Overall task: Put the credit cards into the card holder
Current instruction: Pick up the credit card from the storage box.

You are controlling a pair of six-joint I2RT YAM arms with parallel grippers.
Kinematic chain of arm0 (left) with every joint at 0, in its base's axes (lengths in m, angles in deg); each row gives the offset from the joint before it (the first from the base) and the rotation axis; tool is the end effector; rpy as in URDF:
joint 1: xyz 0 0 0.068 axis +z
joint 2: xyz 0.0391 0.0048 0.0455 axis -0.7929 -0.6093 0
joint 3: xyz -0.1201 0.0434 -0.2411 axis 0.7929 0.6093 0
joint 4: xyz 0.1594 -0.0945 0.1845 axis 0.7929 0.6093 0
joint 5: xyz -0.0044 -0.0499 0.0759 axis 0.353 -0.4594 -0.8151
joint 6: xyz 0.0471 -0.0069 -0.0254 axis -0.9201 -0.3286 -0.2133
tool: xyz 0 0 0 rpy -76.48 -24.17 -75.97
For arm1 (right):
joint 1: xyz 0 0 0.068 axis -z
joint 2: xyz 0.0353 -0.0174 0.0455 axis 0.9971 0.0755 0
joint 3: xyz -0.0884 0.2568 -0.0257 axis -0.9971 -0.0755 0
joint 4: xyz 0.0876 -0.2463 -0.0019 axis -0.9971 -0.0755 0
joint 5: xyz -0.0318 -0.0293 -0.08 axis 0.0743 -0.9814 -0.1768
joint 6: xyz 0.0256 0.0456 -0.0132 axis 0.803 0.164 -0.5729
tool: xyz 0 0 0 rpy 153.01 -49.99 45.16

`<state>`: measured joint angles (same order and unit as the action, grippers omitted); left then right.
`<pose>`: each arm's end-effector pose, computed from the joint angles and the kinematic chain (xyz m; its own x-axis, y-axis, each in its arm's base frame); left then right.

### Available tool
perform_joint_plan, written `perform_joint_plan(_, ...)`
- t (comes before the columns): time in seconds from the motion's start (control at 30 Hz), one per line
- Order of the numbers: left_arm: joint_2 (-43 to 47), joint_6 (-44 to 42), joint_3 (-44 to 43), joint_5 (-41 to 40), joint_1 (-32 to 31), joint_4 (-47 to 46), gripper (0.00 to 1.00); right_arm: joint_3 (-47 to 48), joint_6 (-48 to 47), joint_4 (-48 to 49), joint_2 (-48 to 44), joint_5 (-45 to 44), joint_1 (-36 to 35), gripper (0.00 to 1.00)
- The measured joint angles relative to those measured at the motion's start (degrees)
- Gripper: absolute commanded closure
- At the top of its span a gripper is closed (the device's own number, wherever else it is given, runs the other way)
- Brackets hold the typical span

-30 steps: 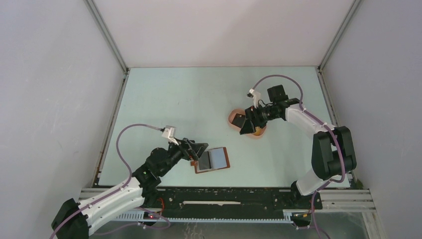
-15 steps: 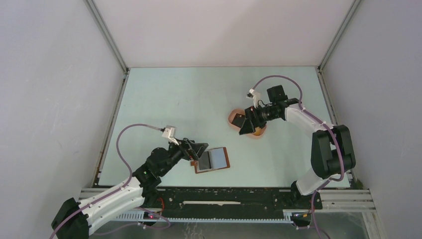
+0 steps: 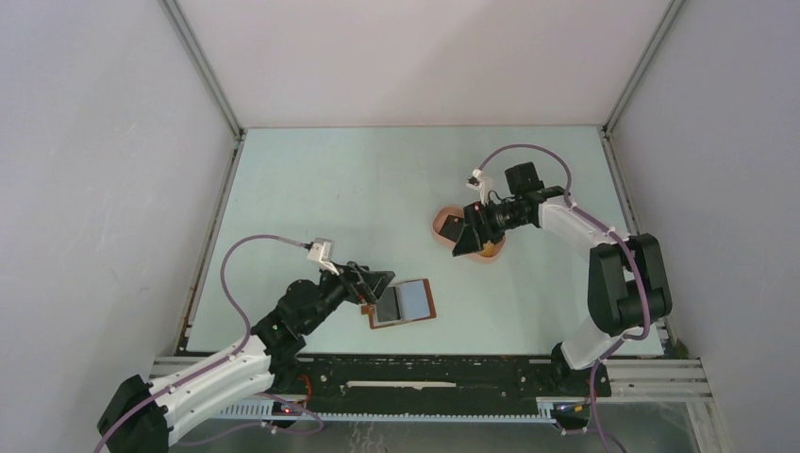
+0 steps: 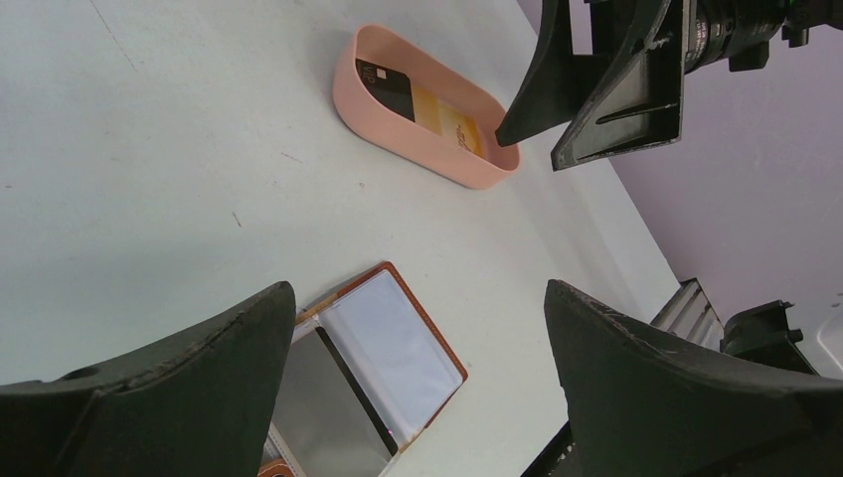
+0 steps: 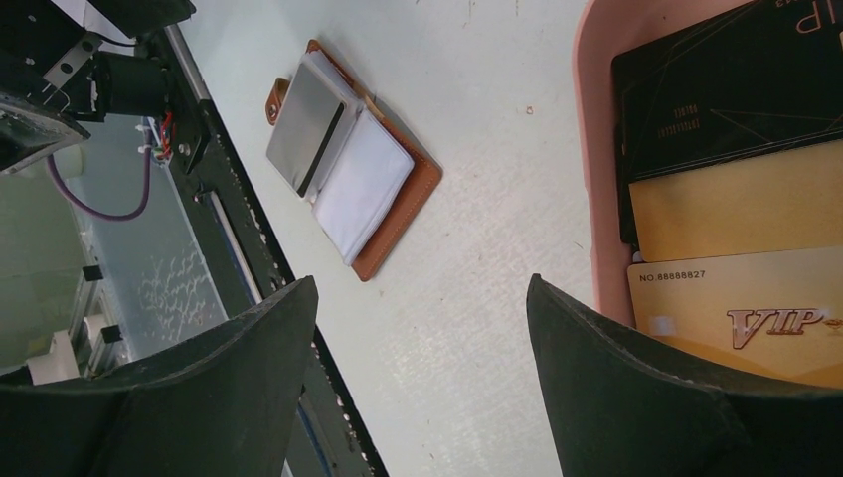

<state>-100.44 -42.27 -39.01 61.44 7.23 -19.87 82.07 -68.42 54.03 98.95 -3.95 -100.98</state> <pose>0.1126 -0.1073 0.1884 -0.4492 -0.4352 -0.7803 0.4338 0.6573 -0.6163 0.3015 0.1110 0.2159 -0.7390 -0.3365 -0.5837 -0.6696 0.4630 0.5808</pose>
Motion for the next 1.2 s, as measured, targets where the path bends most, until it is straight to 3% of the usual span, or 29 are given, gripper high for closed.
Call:
perform_joint_plan(0.43, -0.28, 0.00, 0.00, -0.44, 0.00, 0.00, 0.00, -0.09, 7.21, 3.23, 2.67, 1.07, 0.33, 0.15)
perform_joint_plan(0.83, -4.87, -0.02, 0.00, -0.46, 0.00, -0.44, 0.00, -8.68, 23.37, 18.60, 2.60, -1.86, 1.01, 0.15)
perform_joint_plan(1.03, -6.51, -0.02, 0.00, -0.44, 0.00, -1.27, 0.00, -11.58, 32.06, 24.72, 1.88, -6.67, 1.01, 0.22)
perform_joint_plan(1.2, -6.69, -0.02, 0.00, -0.46, 0.00, -1.42, 0.00, -14.53, 36.76, 30.58, -0.37, -8.61, 1.86, 0.22)
